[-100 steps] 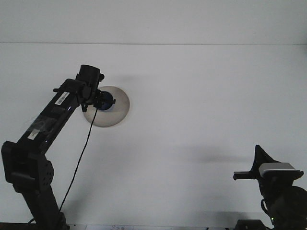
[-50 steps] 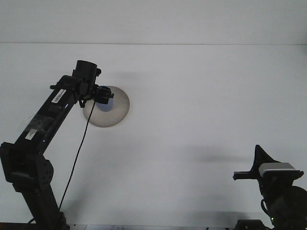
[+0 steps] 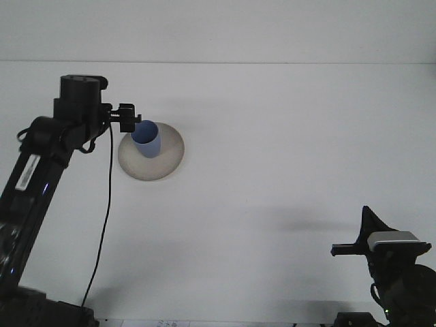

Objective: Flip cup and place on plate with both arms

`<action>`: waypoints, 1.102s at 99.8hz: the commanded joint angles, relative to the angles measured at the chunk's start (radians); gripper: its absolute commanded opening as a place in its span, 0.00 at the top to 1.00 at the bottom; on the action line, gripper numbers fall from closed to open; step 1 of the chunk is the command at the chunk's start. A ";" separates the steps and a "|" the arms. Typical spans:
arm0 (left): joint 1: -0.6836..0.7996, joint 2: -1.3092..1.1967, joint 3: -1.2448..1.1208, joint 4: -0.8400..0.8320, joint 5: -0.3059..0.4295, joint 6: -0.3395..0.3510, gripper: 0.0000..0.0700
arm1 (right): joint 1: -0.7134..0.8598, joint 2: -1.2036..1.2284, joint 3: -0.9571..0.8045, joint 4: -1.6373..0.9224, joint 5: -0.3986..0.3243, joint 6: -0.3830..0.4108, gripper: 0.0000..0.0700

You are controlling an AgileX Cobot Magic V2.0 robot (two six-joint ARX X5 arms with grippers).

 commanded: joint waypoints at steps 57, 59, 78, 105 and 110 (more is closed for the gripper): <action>-0.068 -0.972 -1.008 0.429 0.000 -0.076 0.32 | 0.000 0.002 0.010 0.011 0.003 0.011 1.00; -0.068 -1.004 -1.037 0.437 0.000 -0.071 0.32 | 0.000 0.002 0.010 0.011 0.003 0.011 1.00; -0.068 -1.156 -1.138 0.452 0.000 -0.056 0.72 | 0.000 0.001 0.010 0.010 0.001 0.011 1.00; -0.067 -1.170 -1.139 0.455 0.000 -0.042 0.98 | 0.000 0.001 0.010 -0.021 -0.053 0.014 1.00; -0.067 -1.171 -1.138 0.458 0.000 -0.042 0.98 | 0.000 0.001 0.010 -0.017 -0.053 0.013 1.00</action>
